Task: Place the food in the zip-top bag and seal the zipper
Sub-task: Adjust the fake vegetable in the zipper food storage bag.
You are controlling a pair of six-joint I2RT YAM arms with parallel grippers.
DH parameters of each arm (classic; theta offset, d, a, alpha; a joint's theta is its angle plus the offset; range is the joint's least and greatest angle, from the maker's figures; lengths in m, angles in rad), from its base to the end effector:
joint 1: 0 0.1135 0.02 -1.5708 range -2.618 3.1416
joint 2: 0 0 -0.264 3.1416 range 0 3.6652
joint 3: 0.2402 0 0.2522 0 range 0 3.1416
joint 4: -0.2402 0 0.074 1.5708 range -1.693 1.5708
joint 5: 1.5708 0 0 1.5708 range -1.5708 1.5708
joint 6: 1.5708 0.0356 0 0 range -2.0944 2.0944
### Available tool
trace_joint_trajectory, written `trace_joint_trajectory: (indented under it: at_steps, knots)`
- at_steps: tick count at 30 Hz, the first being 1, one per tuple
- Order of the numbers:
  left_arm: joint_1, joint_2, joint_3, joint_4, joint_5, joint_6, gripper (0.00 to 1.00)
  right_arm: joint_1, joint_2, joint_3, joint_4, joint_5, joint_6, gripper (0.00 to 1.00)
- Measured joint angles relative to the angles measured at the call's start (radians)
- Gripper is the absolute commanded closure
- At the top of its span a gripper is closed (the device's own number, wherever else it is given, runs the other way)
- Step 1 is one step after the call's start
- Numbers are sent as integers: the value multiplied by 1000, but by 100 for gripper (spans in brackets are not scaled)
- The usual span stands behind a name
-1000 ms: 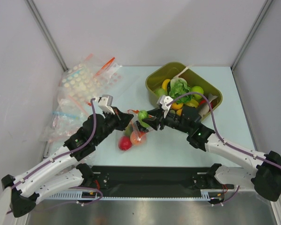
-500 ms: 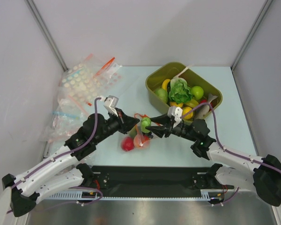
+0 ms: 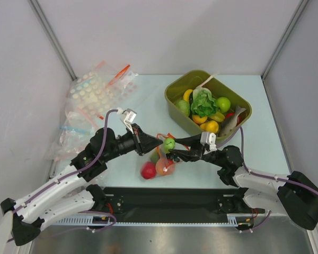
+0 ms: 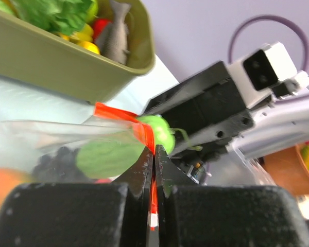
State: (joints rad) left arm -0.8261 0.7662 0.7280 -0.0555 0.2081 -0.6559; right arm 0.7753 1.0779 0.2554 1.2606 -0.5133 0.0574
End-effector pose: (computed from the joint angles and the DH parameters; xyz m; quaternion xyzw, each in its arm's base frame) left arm 0.1201 -0.1412 0.3370 0.1322 0.7268 -0.5086 0.4422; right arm 0.1312 0.1530 0.2519 -0.3829 0.4107 0.4547 0.6914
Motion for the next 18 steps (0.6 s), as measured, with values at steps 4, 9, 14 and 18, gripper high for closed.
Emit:
trace_joint_trajectory:
  at_steps: [4,9,14,18]
  knots:
    - [0,22,39,-10,76,-10,98,0,10,0,16,-20,-1,100]
    - [0,19,62,-10,132,-21,98,0,19,0,40,-49,-9,100]
    - [0,-30,67,-31,136,-21,97,8,55,23,47,-74,-34,100]
    - [0,-79,73,-45,132,-17,96,31,76,56,53,-82,-70,100]
